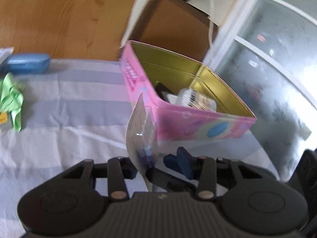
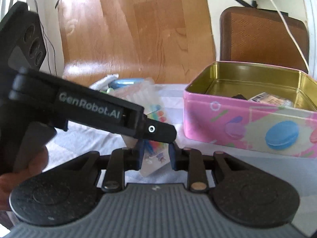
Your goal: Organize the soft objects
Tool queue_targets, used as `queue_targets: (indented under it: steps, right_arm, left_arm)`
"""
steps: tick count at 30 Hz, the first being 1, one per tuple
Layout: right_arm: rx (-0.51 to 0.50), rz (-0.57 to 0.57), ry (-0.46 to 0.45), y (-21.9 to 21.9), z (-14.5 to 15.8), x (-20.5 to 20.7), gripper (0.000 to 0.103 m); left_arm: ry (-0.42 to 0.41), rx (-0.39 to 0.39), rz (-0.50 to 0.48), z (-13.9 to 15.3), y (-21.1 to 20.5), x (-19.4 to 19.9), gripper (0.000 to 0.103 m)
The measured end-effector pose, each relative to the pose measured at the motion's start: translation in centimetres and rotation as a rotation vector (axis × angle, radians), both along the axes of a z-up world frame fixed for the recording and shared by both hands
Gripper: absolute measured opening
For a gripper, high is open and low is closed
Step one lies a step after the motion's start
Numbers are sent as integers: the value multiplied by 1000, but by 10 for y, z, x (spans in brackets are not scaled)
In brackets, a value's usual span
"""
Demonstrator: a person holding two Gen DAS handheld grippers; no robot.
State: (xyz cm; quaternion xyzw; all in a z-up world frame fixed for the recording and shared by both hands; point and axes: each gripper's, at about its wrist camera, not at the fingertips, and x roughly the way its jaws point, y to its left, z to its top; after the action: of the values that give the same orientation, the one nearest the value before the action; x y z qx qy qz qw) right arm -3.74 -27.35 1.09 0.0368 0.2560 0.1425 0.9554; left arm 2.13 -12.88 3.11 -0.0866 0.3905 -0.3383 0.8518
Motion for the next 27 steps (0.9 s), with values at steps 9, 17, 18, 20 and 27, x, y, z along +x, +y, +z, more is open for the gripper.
queue_targets:
  steps: [9,17,18,20,27]
  right_arm:
    - [-46,-45,-208,6,38,-5,20]
    - [-84,-245,-227,-41,50,38,23]
    - [-90,-261,-196,-45,46,47,23]
    - [-78,-290,-115,-55,36,62,23]
    - [-1,-319,-142,-65,34,46,23]
  left_arm:
    - [-176,-127,-81,76,-16,-5,32]
    - [-193,-100,-122,69,-95,43,49]
    - [-170,-77,-89,63,-99,50,56]
    - [-149,-35,-24,52,-99,59,56]
    - [-216,-16,83,50,-35,39,62]
